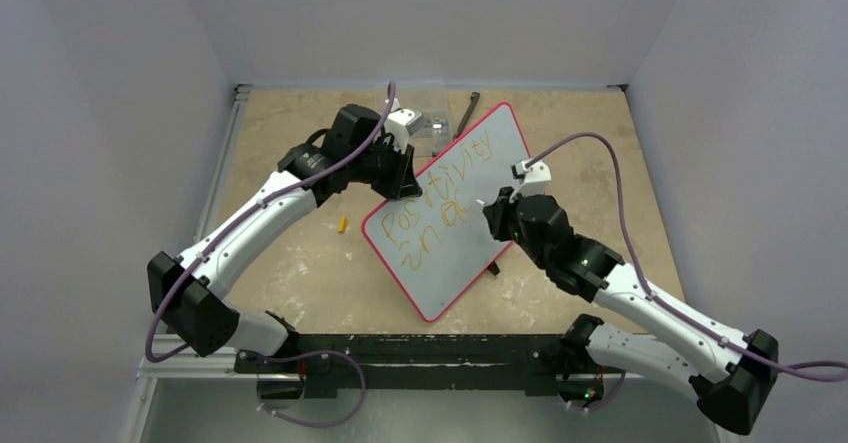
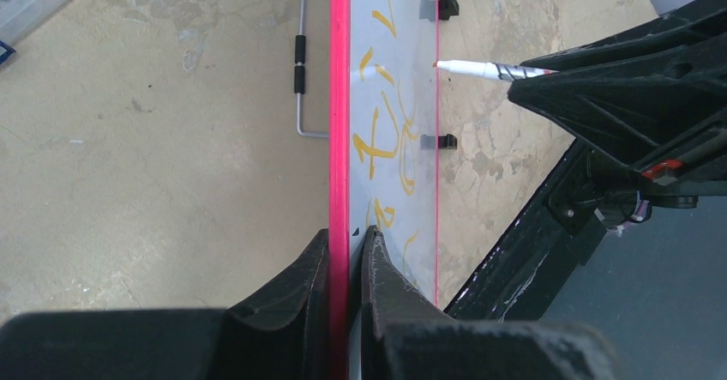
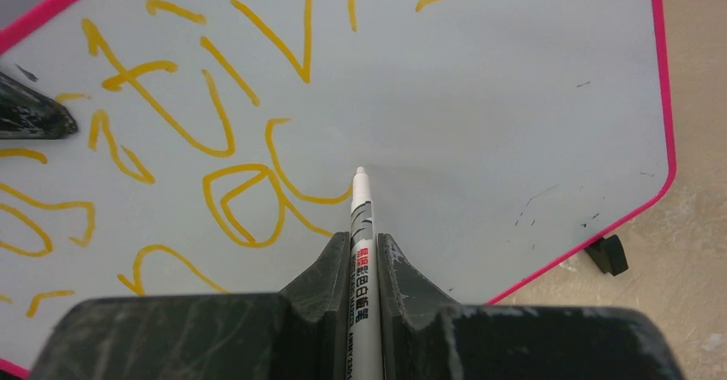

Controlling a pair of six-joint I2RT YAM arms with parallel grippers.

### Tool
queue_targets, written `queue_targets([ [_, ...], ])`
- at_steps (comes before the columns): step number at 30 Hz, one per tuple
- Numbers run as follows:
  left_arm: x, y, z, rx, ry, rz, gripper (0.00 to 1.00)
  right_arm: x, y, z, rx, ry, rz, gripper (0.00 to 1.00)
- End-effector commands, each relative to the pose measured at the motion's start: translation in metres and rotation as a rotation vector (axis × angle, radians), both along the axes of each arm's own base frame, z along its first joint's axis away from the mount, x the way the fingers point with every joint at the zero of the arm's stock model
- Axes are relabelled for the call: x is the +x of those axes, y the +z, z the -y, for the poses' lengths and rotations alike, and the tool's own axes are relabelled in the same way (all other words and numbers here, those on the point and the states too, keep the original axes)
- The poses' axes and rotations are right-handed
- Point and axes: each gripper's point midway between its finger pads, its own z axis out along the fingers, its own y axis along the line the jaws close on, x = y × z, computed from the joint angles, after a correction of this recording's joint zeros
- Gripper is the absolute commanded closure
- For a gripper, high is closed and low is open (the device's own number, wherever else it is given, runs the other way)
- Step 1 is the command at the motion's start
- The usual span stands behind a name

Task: Write a sentence on the whiteboard

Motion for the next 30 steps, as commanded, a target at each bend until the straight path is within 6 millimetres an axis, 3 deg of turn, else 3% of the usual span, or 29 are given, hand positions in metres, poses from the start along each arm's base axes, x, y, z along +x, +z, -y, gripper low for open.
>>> queue_targets([
  [1, 0.002, -0.029, -0.032, 0.198, 0.012, 0.035, 1.00, 0.003, 0.050, 0.003, 0.055, -0.002, 0.104, 1.00],
  [18, 0.003, -0.032, -0.032, 0.202, 0.012, 0.031, 1.00, 0.024, 0.045, -0.027, 0.047, 0.057, 0.112, 1.00],
  [24, 0.003, -0.033, -0.031, 0.205, 0.010, 0.028, 1.00, 0.032, 0.034, -0.021, 0.025, 0.034, 0.099, 1.00],
  [30, 0.003, -0.033, -0.031, 0.203, 0.011, 0.027, 1.00, 0.045, 0.027, 0.001, 0.021, -0.019, 0.083, 1.00],
])
